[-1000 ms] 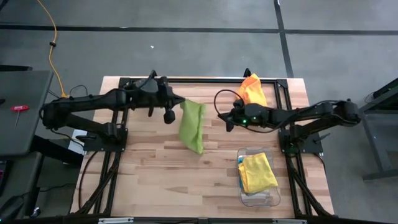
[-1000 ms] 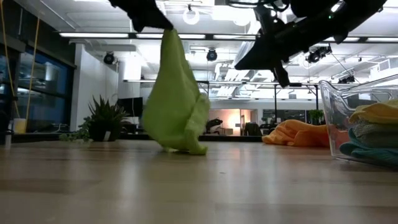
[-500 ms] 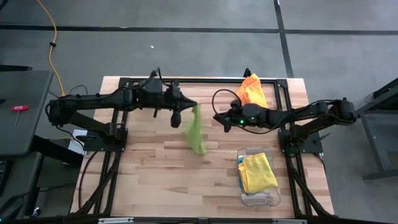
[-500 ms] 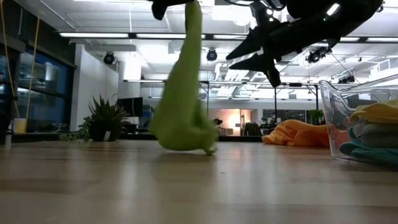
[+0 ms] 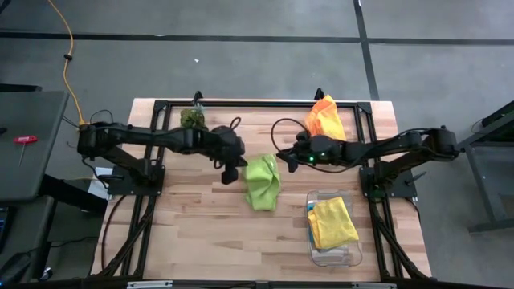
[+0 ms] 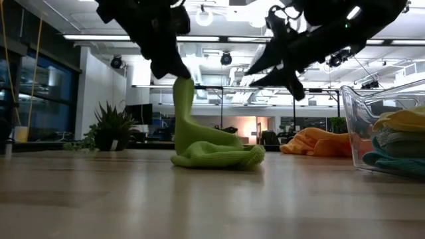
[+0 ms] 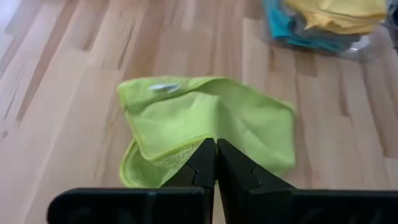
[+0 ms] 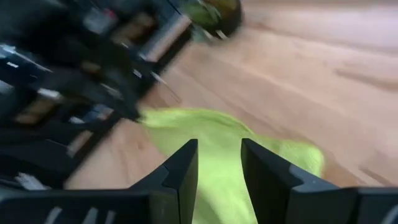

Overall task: Fold microfiber towels
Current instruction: Fold the green microfiber cloth

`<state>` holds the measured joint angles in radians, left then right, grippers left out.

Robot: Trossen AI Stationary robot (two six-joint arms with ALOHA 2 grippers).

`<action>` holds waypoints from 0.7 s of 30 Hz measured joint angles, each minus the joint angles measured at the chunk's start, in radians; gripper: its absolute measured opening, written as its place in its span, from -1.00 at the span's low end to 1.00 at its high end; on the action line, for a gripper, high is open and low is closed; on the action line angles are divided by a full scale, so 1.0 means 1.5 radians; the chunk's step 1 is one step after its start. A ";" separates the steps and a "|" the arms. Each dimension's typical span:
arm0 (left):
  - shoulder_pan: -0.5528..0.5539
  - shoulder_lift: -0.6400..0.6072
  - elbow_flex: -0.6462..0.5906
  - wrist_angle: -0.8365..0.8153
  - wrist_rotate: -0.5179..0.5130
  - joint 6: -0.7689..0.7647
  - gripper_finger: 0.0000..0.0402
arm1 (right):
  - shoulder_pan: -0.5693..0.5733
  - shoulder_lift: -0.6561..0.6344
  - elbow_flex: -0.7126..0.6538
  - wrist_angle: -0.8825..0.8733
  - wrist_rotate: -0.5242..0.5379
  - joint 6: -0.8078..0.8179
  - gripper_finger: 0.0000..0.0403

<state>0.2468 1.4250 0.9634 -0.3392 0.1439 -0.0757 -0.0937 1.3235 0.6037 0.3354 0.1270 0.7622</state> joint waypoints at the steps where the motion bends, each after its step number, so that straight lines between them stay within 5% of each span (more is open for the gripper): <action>1: -0.005 0.000 0.000 0.006 -0.005 0.000 -1.00 | 0.000 0.009 0.000 -0.005 0.000 0.001 -0.43; 5: -0.015 0.001 0.000 0.040 -0.014 -0.001 -1.00 | 0.001 0.070 0.032 -0.029 0.000 -0.030 -0.43; 12: -0.011 -0.005 -0.001 0.043 -0.016 -0.016 -1.00 | -0.003 0.226 0.193 -0.203 0.034 -0.237 -0.46; 18: -0.012 -0.015 -0.001 0.042 -0.039 -0.018 -1.00 | -0.040 0.340 0.274 -0.239 -0.081 -0.303 -0.93; 21: -0.012 -0.016 -0.001 0.042 -0.043 -0.019 -1.00 | -0.047 0.368 0.288 -0.237 -0.085 -0.303 -0.93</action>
<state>0.2295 1.4014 0.9619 -0.2763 0.0789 -0.1038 -0.1638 1.8749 1.0356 -0.0200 -0.0013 0.3080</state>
